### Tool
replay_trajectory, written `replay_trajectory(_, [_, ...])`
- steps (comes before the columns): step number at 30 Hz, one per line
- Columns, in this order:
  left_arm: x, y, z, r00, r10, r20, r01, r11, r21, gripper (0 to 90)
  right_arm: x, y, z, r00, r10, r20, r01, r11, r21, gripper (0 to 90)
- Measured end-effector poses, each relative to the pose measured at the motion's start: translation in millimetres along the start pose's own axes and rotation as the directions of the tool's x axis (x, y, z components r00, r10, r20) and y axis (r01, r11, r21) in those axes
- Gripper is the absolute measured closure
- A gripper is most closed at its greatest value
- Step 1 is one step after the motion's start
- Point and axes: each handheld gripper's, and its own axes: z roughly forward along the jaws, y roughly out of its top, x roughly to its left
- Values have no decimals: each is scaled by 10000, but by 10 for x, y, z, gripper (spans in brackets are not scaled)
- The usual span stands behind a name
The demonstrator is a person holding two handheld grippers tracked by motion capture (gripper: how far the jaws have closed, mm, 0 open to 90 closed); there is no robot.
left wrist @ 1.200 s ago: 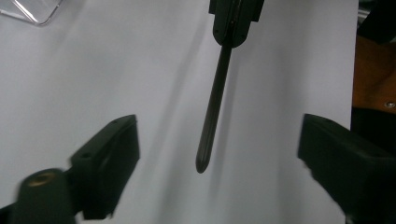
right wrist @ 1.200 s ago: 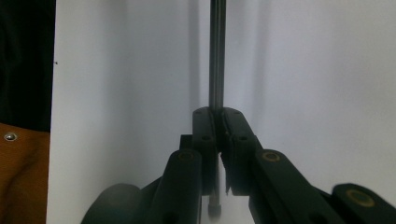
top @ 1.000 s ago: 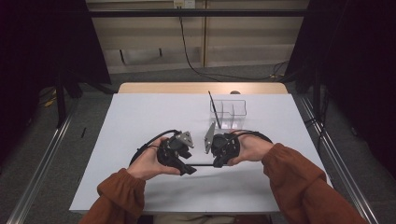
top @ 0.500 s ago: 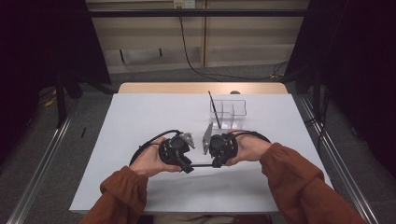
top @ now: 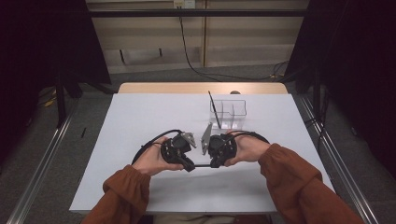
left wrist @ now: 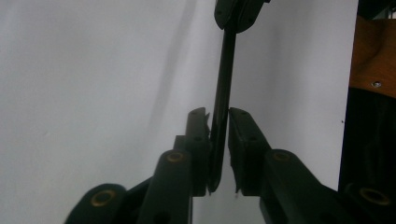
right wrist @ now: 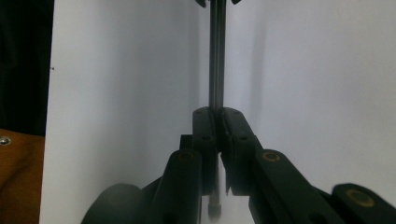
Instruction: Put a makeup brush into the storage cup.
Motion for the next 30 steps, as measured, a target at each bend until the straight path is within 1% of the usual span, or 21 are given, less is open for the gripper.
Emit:
replay_trajectory(2, [0,0,2,10000,29,-3,-29,10000,-23,806,-3,-2,4,10000,-12,19,12,10000,-24,847])
replay_trajectory(3, [-4,3,6,9998,19,-175,-20,10000,-72,805,-6,-4,7,10000,-31,48,31,10000,-43,847])
replay_trajectory(4, [-5,6,11,9997,81,-238,-82,10000,-51,805,-8,-7,9,9999,36,132,-35,10000,-31,847])
replay_trajectory(6, [9,8,12,9994,192,-293,-192,9998,-12,810,-12,-20,4,9999,75,87,-74,10000,-35,847])
replay_trajectory(7, [15,3,16,9997,75,-240,-78,9999,-106,810,-16,-23,4,9997,3,232,-1,10000,-71,846])
replay_trajectory(8, [28,-1,20,9999,51,-157,-53,9999,-128,812,-17,-28,2,9996,-32,274,35,9999,-108,846])
replay_trajectory(9, [33,1,23,9998,8,-203,-10,9999,-113,812,-12,-32,1,9994,-28,331,32,9999,-117,845])
replay_trajectory(10, [25,6,24,9999,64,-115,-64,10000,-74,816,-15,-35,3,9992,-48,408,53,9999,-132,843])
replay_trajectory(11, [14,12,22,9999,145,-75,-146,9998,-104,828,-18,-39,6,9992,-56,385,61,9999,-129,838])
replay_trajectory(12, [-5,16,24,9999,118,-85,-120,9998,-154,836,-21,-44,15,9990,-103,435,108,9999,-119,834])
replay_trajectory(13, [-12,18,24,9999,153,-50,-153,9998,-121,841,-17,-50,16,9990,8,446,-4,10000,-93,829])
replay_trajectory(14, [-10,19,16,9997,223,-72,-223,9997,-72,841,-25,-57,17,9994,-58,349,64,9999,-160,829])
replay_trajectory(17, [-10,7,9,10000,82,-7,-82,9998,-194,842,-19,-65,13,9989,-82,465,96,9995,-298,822])
replay_trajectory(20, [-11,-1,-5,9999,111,-48,-113,9996,-245,842,-28,-85,-2,9989,10,477,13,9988,-490,809])
replay_trajectory(22, [-6,-5,-11,9999,117,-74,-119,9996,-250,842,-46,-98,-11,9983,18,591,24,9975,-710,788])
replay_trajectory(23, [-7,-8,-12,9999,90,-66,-92,9996,-274,842,-39,-104,-21,9983,166,567,-127,9976,-683,773])
replay_trajectory(25, [-19,-9,-13,9999,70,-152,-75,9995,-303,842,-41,-119,-32,9977,269,616,-214,9959,-878,741])
replay_trajectory(26, [-32,-3,-12,9997,194,-163,-198,9996,-212,842,-46,-131,-36,9975,271,652,-201,9942,-1055,725])
replay_trajectory(27, [-47,-2,-7,9995,276,-173,-278,9995,-122,842,-42,-144,-43,9970,424,643,-347,9925,-1173,701])
replay_trajectory(29, [-50,-11,-2,9996,243,-133,-245,9996,-156,842,-40,-173,-51,9961,500,726,-394,9892,-1413,676])
replay_trajectory(30, [-43,-15,-1,9996,253,-142,-255,9996,-154,842,-34,-188,-56,9955,581,744,-466,9879,-1480,647])
